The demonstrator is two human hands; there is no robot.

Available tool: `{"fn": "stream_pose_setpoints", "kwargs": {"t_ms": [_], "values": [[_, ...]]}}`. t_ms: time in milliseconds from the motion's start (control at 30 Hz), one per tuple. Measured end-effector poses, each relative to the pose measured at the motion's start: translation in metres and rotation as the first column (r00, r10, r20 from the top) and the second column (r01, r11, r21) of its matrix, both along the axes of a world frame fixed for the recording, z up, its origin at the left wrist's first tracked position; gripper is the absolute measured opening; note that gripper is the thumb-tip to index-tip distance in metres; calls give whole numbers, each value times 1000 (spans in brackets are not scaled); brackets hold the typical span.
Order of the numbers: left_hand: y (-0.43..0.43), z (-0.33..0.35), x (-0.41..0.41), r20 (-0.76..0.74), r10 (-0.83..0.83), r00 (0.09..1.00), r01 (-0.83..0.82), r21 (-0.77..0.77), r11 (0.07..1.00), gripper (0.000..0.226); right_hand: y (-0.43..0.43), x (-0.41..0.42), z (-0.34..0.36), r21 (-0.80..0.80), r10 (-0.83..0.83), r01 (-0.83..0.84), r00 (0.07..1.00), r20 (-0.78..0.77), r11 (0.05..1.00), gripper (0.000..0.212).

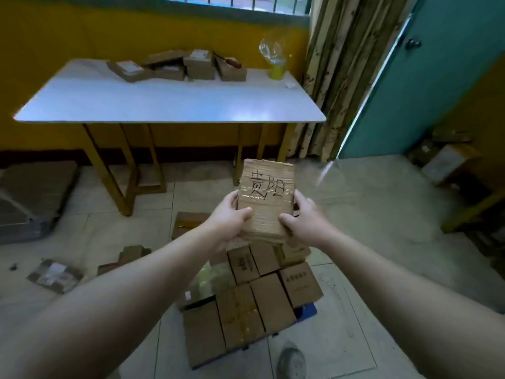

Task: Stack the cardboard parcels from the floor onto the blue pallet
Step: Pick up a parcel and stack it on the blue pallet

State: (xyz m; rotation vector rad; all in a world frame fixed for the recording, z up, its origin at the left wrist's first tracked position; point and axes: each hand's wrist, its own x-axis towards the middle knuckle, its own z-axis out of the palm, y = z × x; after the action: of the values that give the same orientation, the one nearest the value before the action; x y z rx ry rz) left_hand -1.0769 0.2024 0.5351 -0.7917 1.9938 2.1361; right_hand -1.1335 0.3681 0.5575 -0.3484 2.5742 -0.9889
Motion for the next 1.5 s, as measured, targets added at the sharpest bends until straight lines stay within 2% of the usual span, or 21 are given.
{"fn": "stream_pose_setpoints", "kwargs": {"t_ms": [133,233,333,467,600,700,833,933,1100,1233,1367,1500], "values": [[41,-69,-54,122,131,984,-133,6,991,55,28,-69,-68,70,91,-90,996,-8,993,73],[56,-124,-82,218,191,957,-193,-9,981,58,41,-104,-127,89,205,-211,976,78,973,77],[62,-186,-106,290,230,929,-223,-58,973,59,47,-132,-193,191,294,-319,944,147,928,88],[66,-283,-144,335,264,905,-233,-130,964,55,47,-172,-291,261,349,-382,922,165,886,88],[72,-383,-173,371,286,883,-261,-118,958,55,49,-209,-385,427,453,-479,875,170,767,86],[79,-443,-186,399,319,860,-297,-116,948,53,53,-232,-440,518,480,-532,843,243,670,84],[93,-498,-195,437,348,829,-363,-51,930,59,62,-246,-493,529,440,-544,839,321,651,84],[103,-521,-198,434,350,830,-387,-3,922,63,66,-246,-518,510,417,-551,834,362,660,84],[101,-545,-197,428,333,840,-374,13,927,61,62,-239,-539,583,402,-506,862,310,635,83],[89,-542,-194,479,160,863,-196,26,980,63,56,-235,-539,596,366,-499,867,339,629,83],[77,-517,-189,555,4,832,-26,32,999,71,53,-228,-523,586,311,-483,873,375,651,81],[59,-489,-176,556,-49,830,142,-124,982,63,48,-210,-496,580,313,-461,886,342,671,78]]}}
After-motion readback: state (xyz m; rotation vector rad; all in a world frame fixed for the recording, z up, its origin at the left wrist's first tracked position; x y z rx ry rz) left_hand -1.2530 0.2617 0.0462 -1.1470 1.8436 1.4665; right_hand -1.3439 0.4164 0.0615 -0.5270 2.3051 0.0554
